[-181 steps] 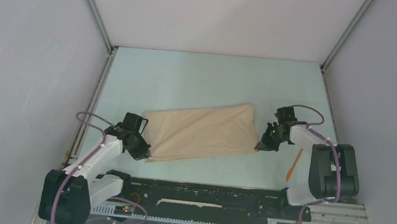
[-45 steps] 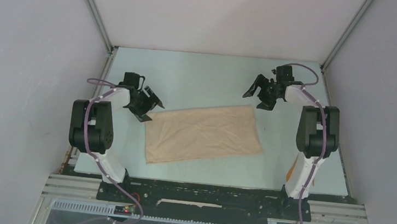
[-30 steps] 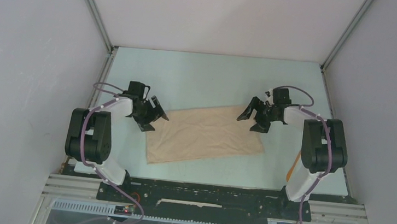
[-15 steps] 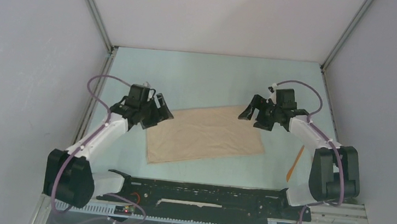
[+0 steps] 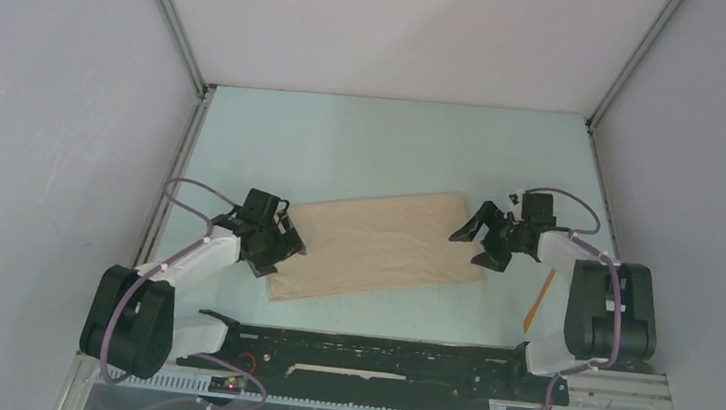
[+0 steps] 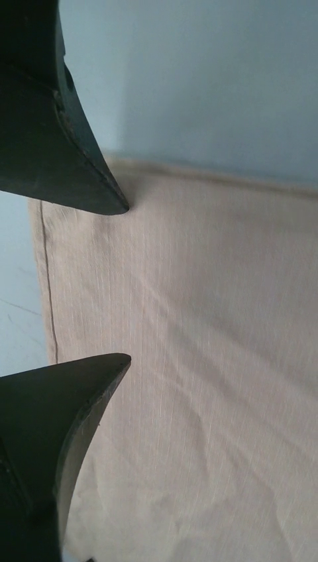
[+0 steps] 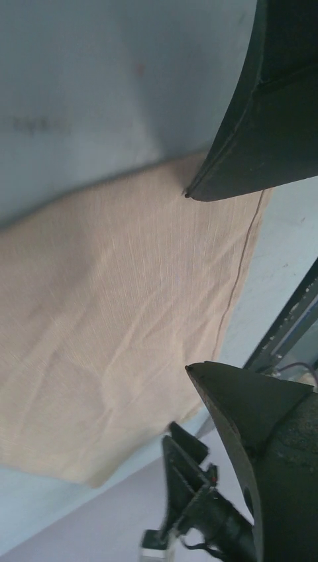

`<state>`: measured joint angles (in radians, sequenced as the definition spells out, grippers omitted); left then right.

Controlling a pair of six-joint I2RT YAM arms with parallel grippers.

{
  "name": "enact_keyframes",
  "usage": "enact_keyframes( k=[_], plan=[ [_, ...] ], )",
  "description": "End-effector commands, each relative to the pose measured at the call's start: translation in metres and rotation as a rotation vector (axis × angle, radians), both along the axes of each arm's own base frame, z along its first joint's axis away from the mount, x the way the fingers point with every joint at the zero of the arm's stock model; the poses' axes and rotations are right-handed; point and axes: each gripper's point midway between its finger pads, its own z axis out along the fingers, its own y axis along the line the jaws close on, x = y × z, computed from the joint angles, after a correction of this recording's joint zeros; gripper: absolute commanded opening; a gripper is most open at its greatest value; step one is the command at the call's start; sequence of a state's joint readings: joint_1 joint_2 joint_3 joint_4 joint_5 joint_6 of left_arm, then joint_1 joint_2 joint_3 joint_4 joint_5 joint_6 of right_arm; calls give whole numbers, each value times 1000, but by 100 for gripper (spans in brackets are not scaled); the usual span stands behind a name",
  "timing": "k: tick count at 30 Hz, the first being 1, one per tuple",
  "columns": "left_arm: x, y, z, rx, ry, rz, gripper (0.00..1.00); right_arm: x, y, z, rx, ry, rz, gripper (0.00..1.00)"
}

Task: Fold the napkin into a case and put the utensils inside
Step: Smooth out the rectangle-folded napkin at the center of the board.

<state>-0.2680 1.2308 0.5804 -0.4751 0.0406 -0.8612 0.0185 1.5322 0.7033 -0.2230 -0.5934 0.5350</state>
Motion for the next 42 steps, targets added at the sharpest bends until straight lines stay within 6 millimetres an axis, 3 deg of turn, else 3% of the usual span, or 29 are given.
enact_keyframes(
  k=[1, 4, 7, 11, 14, 19, 26, 30, 32, 35, 38, 40, 42],
  plan=[
    [-33, 41, -4, 189, 83, 87, 86, -4, -40, 0, -161, -17, -122, 99],
    [-28, 40, 29, 177, -22, 57, 86, -3, -33, 29, -134, -108, -105, 99],
    [-27, 22, 57, 78, -127, 27, 86, -9, 0, 55, -73, -173, 7, 100],
    [-34, -12, 47, -91, -129, -18, 86, -24, 49, 63, 42, -151, 137, 100],
    [-40, -23, 27, -100, -66, -62, 86, -25, 61, 51, 85, -110, 148, 100],
    [-57, -21, -1, -61, 20, -88, 86, -24, 43, 15, 17, -18, 107, 99],
    [-86, 26, -25, 125, 107, 89, 88, -35, -13, -23, -64, 106, -48, 99],
    [-98, 35, -22, 161, 146, 100, 88, -39, -38, -23, -148, 120, -121, 99],
    [-94, 32, -12, 143, 111, 96, 88, -37, -42, -13, -169, 87, -134, 99],
    [-84, 24, 10, 107, 52, 61, 87, -30, -33, 15, -131, 7, -107, 99],
    [-74, 8, 32, 38, 2, -1, 87, -32, -1, 35, -63, -28, -9, 99],
    [-73, -10, 35, -40, -3, -34, 87, -39, 23, 40, 1, -25, 59, 99],
    [-75, -21, 31, -70, 15, -58, 87, -42, 35, 37, 42, -10, 80, 99]
  ],
)
